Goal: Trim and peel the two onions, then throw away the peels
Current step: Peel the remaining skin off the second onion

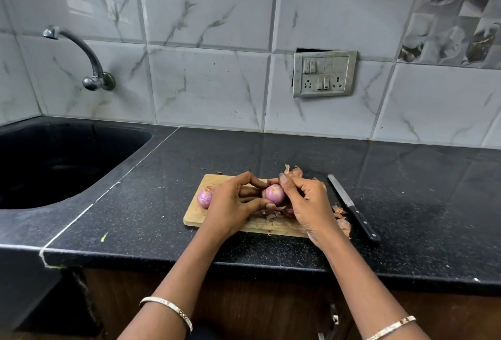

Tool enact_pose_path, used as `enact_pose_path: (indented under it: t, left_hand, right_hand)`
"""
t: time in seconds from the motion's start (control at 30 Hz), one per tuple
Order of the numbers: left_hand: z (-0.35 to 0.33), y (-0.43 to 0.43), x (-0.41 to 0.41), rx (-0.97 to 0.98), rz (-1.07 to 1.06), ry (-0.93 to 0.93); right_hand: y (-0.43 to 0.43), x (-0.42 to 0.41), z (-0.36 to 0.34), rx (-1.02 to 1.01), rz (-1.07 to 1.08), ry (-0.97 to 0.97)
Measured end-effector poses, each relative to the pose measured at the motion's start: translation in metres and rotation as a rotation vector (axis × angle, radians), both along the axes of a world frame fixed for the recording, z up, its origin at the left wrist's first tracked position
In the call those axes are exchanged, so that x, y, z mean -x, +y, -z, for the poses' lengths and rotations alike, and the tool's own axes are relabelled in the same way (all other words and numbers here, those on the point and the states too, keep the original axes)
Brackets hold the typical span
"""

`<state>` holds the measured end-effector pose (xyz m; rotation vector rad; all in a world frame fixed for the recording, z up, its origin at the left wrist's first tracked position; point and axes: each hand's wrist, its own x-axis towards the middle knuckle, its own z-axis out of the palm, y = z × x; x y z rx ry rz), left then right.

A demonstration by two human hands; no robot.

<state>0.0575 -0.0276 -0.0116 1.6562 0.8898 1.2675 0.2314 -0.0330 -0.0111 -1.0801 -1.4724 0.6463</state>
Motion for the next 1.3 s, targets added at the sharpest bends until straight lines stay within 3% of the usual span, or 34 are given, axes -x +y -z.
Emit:
enact_pose_path:
  t: [0.2,0.6,0.7,0.83,1.3]
  left_hand:
    - [0.005,0.003,0.001,-0.034,-0.025,-0.053]
    - [0.008,0.011,0.003,-0.011,-0.039,-0.091]
    - [0.011,0.011,0.002,-0.036,-0.081,0.0]
    - [0.009,0.007,0.003,-0.249,-0.128,0.258]
    - [0.003,0.002,0.003,-0.215,-0.196,0.249]
  right_hand:
    - [0.001,0.0,0.001,-0.004,-0.088,-0.106]
    - [0.007,-0.001,0.003,0.054,-0.085,0.022]
    - [0.01,-0.001,0.005,0.052,-0.042,0.025]
    - [0.01,-0.001,0.005,0.05,-0.027,0.024]
    - [0.005,-0.005,0.002,0.015,-0.198,-0.102]
